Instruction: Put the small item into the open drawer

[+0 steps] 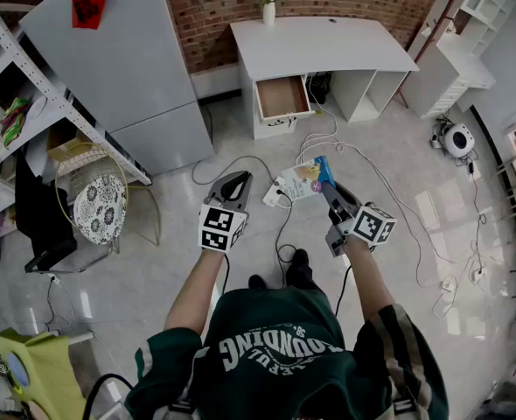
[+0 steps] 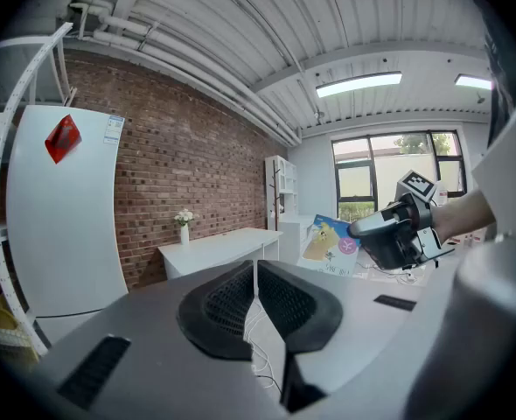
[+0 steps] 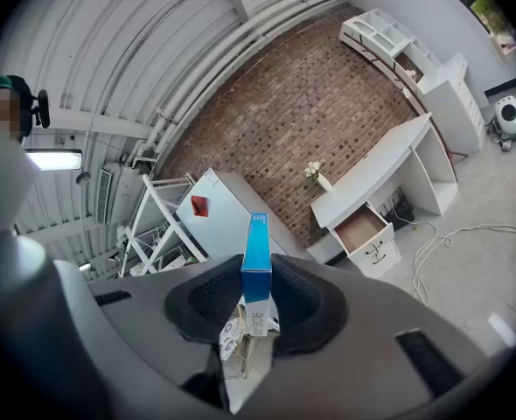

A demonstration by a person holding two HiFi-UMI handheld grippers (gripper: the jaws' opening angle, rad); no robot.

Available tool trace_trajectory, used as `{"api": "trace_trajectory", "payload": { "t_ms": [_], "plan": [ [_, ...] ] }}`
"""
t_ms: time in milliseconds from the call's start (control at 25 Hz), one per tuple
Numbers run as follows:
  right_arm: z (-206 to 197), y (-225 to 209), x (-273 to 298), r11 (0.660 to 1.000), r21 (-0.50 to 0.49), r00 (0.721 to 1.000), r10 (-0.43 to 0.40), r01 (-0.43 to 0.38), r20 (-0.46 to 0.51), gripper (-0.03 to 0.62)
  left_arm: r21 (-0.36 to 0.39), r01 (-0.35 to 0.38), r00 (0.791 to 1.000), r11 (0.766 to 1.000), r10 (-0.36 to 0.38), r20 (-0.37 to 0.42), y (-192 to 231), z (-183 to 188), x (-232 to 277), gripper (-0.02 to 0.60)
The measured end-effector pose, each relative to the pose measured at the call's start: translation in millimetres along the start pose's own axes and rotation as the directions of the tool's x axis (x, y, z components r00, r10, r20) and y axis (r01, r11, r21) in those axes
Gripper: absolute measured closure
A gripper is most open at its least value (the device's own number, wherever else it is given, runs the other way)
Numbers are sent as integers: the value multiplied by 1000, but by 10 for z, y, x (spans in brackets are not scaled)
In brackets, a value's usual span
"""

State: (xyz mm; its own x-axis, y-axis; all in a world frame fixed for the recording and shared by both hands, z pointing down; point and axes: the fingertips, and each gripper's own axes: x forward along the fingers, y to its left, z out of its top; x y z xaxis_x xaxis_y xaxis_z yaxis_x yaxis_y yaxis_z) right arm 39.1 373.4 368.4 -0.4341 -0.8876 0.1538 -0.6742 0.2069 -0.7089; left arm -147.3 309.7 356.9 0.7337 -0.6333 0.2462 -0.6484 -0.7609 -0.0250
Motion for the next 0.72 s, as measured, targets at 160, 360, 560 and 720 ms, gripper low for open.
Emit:
{"api": "trace_trajectory", "payload": {
  "t_ms": [160, 360, 560, 720],
  "plan": [
    [35, 0, -29, 1000, -11, 1000, -15, 15, 17, 484, -3, 2, 1000, 1000, -2, -4, -15, -21, -6, 554],
    [41, -4, -23, 1000, -11, 1000, -5, 5, 15, 484, -7, 2, 1000, 1000, -2, -5, -12, -22, 25, 554],
    [15, 3, -14, 1000, 2, 1000, 1, -1, 19, 484, -10, 9, 1000, 1000, -9, -12, -7, -61, 45, 554],
    [57, -65, -29, 1000, 14, 1000, -6, 6, 20, 484, -17, 7, 1000, 1000, -8, -16, -13, -57, 114, 554]
  ]
}}
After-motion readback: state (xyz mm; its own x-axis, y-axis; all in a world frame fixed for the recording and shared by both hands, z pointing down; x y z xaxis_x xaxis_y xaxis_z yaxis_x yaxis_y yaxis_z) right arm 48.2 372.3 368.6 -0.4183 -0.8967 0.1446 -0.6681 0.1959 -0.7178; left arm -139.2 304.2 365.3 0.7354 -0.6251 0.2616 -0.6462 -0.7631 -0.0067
